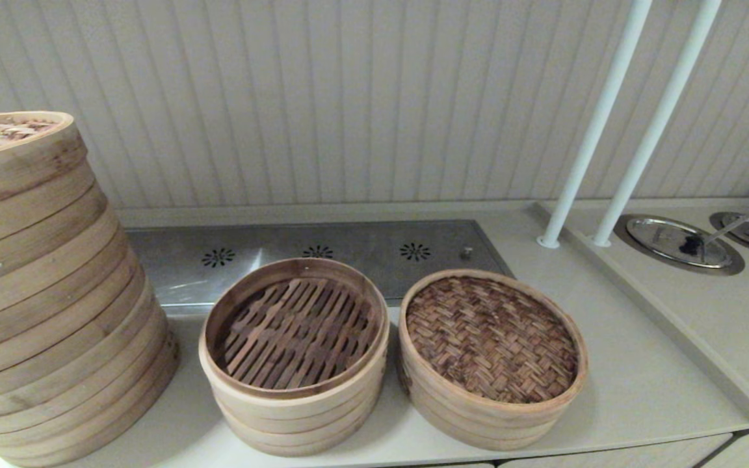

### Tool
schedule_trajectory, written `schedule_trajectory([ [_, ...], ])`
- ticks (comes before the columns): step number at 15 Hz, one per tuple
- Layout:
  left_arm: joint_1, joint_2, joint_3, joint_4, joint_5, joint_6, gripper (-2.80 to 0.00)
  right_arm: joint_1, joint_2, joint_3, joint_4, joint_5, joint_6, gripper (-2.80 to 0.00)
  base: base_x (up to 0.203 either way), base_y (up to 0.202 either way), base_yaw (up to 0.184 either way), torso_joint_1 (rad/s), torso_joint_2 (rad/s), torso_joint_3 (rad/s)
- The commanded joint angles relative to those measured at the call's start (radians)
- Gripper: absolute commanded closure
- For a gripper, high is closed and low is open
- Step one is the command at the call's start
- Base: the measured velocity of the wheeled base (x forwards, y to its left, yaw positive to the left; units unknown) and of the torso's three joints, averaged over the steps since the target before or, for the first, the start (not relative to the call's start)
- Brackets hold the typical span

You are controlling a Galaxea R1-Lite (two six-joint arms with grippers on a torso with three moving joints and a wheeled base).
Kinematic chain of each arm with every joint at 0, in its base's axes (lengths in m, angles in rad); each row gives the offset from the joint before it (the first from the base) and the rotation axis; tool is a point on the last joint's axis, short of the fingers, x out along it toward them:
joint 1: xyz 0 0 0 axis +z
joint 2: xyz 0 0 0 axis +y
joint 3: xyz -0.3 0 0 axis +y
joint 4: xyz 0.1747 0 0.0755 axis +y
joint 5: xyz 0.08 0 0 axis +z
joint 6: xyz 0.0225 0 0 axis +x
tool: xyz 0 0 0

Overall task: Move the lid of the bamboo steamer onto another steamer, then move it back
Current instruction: Pick up the steamer

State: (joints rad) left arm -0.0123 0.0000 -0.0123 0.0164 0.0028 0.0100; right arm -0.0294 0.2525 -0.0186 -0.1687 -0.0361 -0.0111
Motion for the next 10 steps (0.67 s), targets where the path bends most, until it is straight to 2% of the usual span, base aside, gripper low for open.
schedule_trajectory([
  [1,0.0,0.002,0.0,-0.001,0.0,0.001,0.0,0.008,-0.043,0.02,0.052,0.002,0.009,0.0,0.0,0.0,0.0,0.0,0.0,0.0],
  [3,0.0,0.002,0.0,0.0,0.0,-0.001,0.0,0.012,-0.079,0.02,0.089,0.011,0.014,0.0,0.0,0.0,0.0,0.0,0.0,0.0],
  [6,0.0,0.002,0.0,-0.001,0.0,-0.001,0.0,0.021,-0.25,0.007,0.181,0.024,-0.014,0.0,0.0,0.0,0.0,0.0,0.0,0.0],
  [10,0.0,0.002,0.0,0.0,0.0,-0.001,0.0,0.026,-0.243,0.019,0.175,0.035,-0.016,0.0,0.0,0.0,0.0,0.0,0.0,0.0],
])
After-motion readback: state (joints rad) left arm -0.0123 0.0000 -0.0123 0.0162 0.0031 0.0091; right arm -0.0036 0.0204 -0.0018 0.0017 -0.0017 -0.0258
